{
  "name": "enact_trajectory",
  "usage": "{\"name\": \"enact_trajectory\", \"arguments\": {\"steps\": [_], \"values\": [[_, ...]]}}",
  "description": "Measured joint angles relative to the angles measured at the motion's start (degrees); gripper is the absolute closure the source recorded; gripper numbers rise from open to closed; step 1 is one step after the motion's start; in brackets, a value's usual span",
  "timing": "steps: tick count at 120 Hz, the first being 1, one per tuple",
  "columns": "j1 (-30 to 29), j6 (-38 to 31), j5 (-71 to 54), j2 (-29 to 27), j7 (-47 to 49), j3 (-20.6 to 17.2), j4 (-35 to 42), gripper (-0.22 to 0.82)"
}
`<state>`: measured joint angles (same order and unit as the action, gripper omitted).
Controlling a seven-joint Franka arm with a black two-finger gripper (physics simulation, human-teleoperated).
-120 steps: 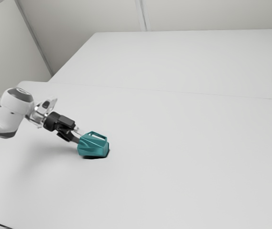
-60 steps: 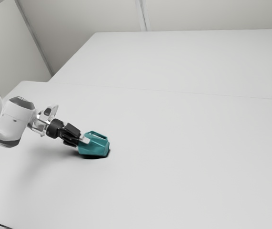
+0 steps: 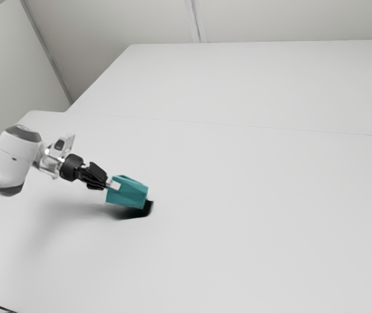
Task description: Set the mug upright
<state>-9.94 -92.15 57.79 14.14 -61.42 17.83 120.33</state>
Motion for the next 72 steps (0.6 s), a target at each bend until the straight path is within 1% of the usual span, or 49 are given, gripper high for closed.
{"name": "enact_trajectory", "arguments": {"steps": [8,19,35,45,65,72], "values": [[0.24,0.28,-0.03,-1.57,-0.11,0.0,0.0,0.78],[1.22,0.15,-1.77,-6.03,-0.16,0.03,-0.19,0.78],[3.69,-3.17,-11.71,-12.94,0.82,-0.53,-0.51,0.78],[3.45,-6.47,-21.38,-15.79,2.68,-3.04,-0.58,0.79],[3.42,-13.86,-37.38,-17.79,8.33,-9.12,-0.37,0.79],[4.94,-16.06,-41.23,-18.37,10.96,-10.89,-0.2,0.79]]}}
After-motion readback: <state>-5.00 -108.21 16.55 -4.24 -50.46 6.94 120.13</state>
